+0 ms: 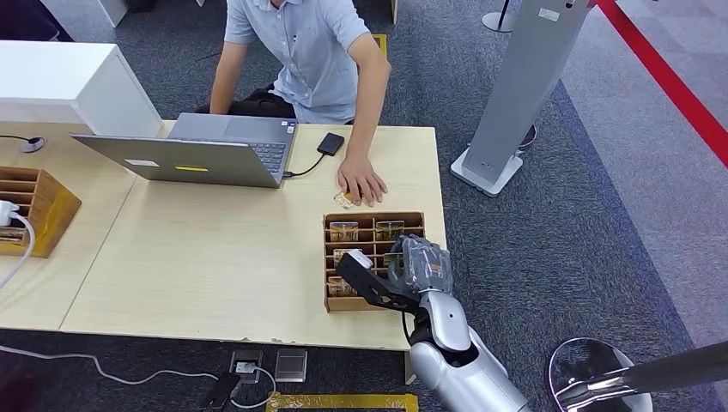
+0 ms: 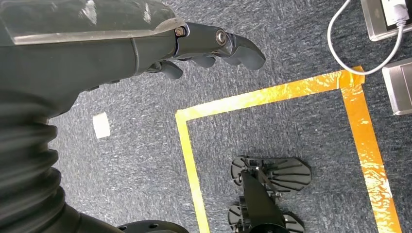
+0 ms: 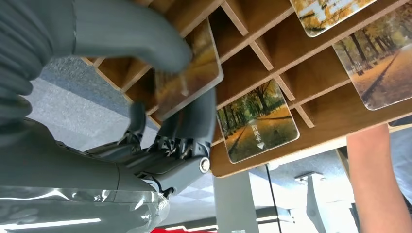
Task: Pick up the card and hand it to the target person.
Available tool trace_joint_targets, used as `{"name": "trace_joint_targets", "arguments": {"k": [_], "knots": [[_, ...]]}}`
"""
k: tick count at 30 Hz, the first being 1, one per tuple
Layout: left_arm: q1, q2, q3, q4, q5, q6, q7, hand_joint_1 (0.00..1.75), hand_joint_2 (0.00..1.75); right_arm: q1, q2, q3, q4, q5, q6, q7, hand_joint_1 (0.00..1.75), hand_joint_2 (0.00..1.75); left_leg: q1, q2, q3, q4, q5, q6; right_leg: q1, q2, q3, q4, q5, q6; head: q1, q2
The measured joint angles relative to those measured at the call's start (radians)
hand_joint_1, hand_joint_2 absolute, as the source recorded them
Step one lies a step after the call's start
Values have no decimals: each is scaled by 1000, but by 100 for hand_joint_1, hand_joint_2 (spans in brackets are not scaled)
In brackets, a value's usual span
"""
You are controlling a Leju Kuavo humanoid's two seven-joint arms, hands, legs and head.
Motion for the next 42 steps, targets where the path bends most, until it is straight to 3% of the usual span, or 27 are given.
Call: {"name": "trace_joint_targets", "arguments": {"k": [12,16,29,42], "knots": [[0,0,0,0,-4,0,3,0,175,-1,0,0,4,-11,-9,-8,138,175,0,0,1,0,0,0,0,0,0,0,0,0,0,0],[-1,0,0,0,-6,0,5,0,175,0,0,0,4,-14,-10,-8,175,175,0,0,1,0,0,0,0,0,0,0,0,0,0,0],[-6,0,-2,0,-5,9,0,0,175,7,-3,-4,-6,-9,-35,-17,175,175,0,0,1,0,0,0,0,0,1,0,0,0,0,0],[1,0,-2,0,-5,7,-13,0,175,62,-72,-35,-315,33,-49,-18,175,175,0,0,1,0,0,0,0,0,0,0,0,0,0,0]]}}
